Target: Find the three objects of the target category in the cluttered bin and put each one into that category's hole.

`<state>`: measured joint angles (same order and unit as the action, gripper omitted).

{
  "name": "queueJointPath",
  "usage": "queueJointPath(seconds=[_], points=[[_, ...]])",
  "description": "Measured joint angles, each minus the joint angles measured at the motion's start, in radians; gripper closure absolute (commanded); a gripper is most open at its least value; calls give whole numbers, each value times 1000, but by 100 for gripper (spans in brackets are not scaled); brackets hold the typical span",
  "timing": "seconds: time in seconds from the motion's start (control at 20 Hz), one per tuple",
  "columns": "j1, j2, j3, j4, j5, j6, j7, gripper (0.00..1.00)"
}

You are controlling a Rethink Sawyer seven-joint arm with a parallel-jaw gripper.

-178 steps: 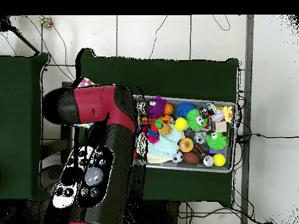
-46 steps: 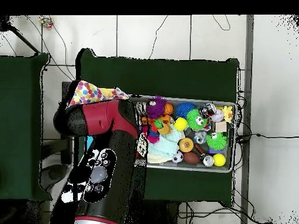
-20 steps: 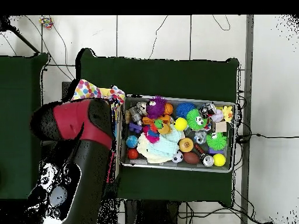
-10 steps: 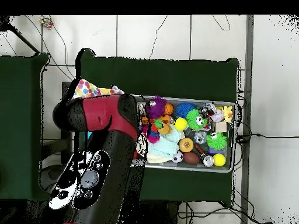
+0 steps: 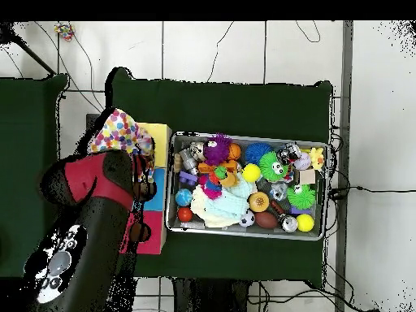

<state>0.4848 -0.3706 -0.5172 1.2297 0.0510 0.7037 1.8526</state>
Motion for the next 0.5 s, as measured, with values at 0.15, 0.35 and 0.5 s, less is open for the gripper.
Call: queueJointPath(seconds=[0.15,0.35,0.5], points=[[17,-39,39,28,78,6,23,100],[16,-95,70,49,146,41,27,100],[14,-150,78,48,179,101,27,100]])
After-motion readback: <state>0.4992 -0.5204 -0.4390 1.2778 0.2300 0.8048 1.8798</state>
